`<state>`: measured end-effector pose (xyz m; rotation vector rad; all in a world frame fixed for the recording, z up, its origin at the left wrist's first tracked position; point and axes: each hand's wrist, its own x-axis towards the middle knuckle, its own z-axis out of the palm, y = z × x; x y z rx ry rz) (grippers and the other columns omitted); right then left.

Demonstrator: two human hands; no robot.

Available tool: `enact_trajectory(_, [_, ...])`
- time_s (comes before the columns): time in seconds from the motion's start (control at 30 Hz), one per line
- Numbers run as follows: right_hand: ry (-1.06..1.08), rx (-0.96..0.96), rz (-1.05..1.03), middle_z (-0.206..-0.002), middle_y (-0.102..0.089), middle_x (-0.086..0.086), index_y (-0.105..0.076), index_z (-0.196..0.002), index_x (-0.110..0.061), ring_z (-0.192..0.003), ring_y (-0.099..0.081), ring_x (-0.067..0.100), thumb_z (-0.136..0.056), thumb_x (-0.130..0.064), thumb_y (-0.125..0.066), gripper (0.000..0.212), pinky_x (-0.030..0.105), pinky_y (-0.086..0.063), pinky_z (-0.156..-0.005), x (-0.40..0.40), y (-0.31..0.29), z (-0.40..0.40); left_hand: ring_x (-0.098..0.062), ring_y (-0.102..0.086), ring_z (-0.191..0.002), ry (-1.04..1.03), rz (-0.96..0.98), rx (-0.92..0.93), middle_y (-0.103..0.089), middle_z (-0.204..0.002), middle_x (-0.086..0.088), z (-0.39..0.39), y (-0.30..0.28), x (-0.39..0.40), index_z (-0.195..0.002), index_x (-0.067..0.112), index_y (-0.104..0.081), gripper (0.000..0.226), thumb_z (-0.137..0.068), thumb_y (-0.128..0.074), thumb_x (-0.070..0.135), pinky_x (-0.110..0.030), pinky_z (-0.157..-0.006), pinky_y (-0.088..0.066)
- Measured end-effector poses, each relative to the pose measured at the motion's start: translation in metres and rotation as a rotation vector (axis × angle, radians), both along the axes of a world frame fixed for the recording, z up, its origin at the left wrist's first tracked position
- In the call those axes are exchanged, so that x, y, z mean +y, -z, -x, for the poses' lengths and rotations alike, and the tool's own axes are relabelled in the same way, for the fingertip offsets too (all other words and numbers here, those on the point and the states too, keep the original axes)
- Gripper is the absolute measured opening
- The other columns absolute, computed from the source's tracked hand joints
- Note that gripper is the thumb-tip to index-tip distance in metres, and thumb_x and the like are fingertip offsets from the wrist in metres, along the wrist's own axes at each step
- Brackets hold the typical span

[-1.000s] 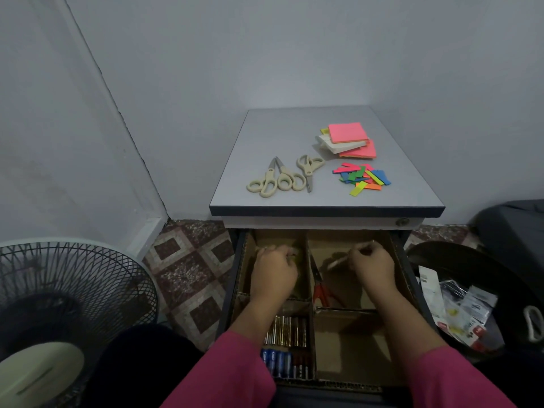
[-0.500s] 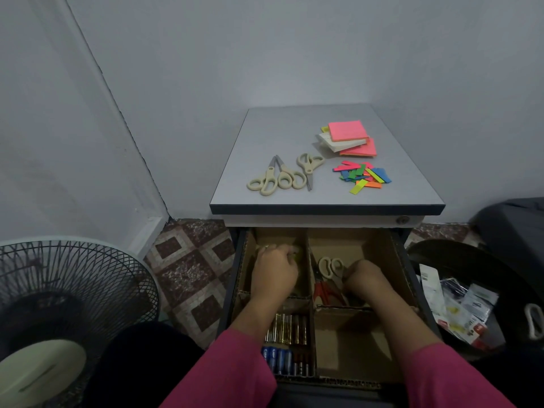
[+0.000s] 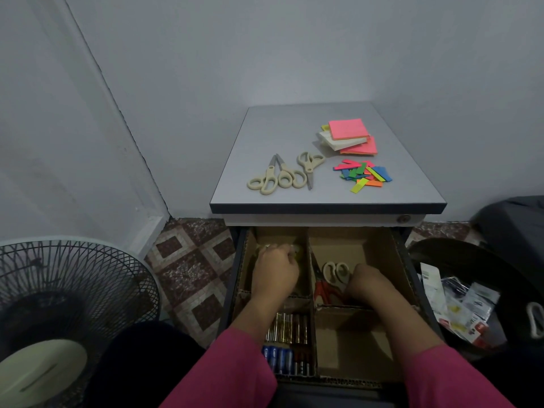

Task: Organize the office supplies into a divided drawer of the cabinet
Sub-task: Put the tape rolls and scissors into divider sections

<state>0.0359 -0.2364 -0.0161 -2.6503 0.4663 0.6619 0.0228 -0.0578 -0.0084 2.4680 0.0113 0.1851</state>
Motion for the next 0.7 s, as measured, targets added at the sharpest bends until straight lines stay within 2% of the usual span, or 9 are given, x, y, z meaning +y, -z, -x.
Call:
enact_trajectory(0.07, [-0.022, 0.011, 0.008, -0.115, -0.059, 0.009, -0.056, -0.114, -0.008, -0.087, -0.052, 0.021, -0.089, -0.019, -0.062, 0.028, 0.027, -0.044, -0.073, 0.0, -0.003, 0.001, -0.014, -0.048, -0.111, 0.0, -0.002, 0.002, -0.058, -0.114, 0.0, 0.0, 0.0, 0.0, -0.118, 0.019, -0.063, 0.028, -0.094, -0.049, 0.014, -0.029, -0.09, -0.045])
enact_trajectory(0.2, [-0.029, 0.021, -0.029, -0.12, -0.059, 0.01, -0.054, -0.121, -0.007, -0.107, -0.057, 0.025, -0.087, -0.026, -0.066, 0.041, 0.027, -0.043, -0.078, 0.003, -0.005, 0.003, -0.013, -0.047, -0.112, 0.005, -0.013, -0.001, -0.058, -0.114, 0.001, -0.001, 0.001, 0.0, -0.116, 0.02, -0.064, 0.027, -0.094, -0.049, 0.015, -0.028, -0.091, -0.044])
enact_trajectory(0.3, [0.028, -0.006, -0.132, -0.102, -0.058, 0.006, -0.049, -0.128, -0.004, -0.097, -0.056, 0.022, -0.087, -0.029, -0.066, 0.05, 0.029, -0.045, -0.08, 0.003, -0.008, 0.004, -0.014, -0.046, -0.113, 0.002, -0.009, 0.007, -0.057, -0.116, 0.0, 0.0, 0.0, 0.0, -0.118, 0.021, -0.063, 0.028, -0.093, -0.049, 0.015, -0.029, -0.092, -0.045])
enact_trajectory(0.43, [0.015, -0.028, -0.139, -0.127, -0.053, 0.013, -0.034, -0.138, -0.007, -0.114, -0.053, 0.027, -0.09, -0.023, -0.06, 0.057, 0.034, -0.045, -0.088, 0.004, -0.012, 0.006, -0.014, -0.046, -0.114, 0.001, -0.019, 0.005, -0.058, -0.116, 0.0, -0.001, 0.001, 0.0, -0.118, 0.021, -0.063, 0.029, -0.093, -0.049, 0.014, -0.028, -0.091, -0.043])
enact_trajectory(0.53, [0.01, -0.036, -0.117, -0.122, -0.055, 0.011, -0.038, -0.135, -0.011, -0.109, -0.056, 0.026, -0.09, -0.018, -0.059, 0.05, 0.032, -0.046, -0.08, 0.004, -0.01, 0.005, -0.014, -0.046, -0.114, 0.003, -0.02, 0.002, -0.059, -0.115, 0.0, -0.001, 0.0, 0.0, -0.118, 0.021, -0.064, 0.03, -0.093, -0.048, 0.014, -0.027, -0.09, -0.042])
enact_trajectory(0.63, [0.011, -0.027, -0.117, -0.113, -0.055, 0.009, -0.041, -0.131, -0.009, -0.096, -0.054, 0.022, -0.09, -0.018, -0.059, 0.047, 0.031, -0.045, -0.077, 0.004, -0.01, 0.005, -0.014, -0.046, -0.114, 0.004, -0.008, 0.01, -0.058, -0.116, 0.001, 0.001, 0.0, 0.0, -0.119, 0.022, -0.063, 0.03, -0.094, -0.048, 0.015, -0.029, -0.092, -0.044])
enact_trajectory(0.7, [0.011, -0.021, -0.119, -0.111, -0.054, 0.009, -0.041, -0.13, -0.009, -0.095, -0.053, 0.022, -0.09, -0.019, -0.059, 0.045, 0.031, -0.044, -0.077, 0.003, -0.01, 0.005, -0.014, -0.046, -0.115, 0.004, -0.003, 0.015, -0.057, -0.117, 0.001, 0.001, -0.001, 0.0, -0.12, 0.022, -0.062, 0.03, -0.094, -0.048, 0.015, -0.03, -0.092, -0.044])
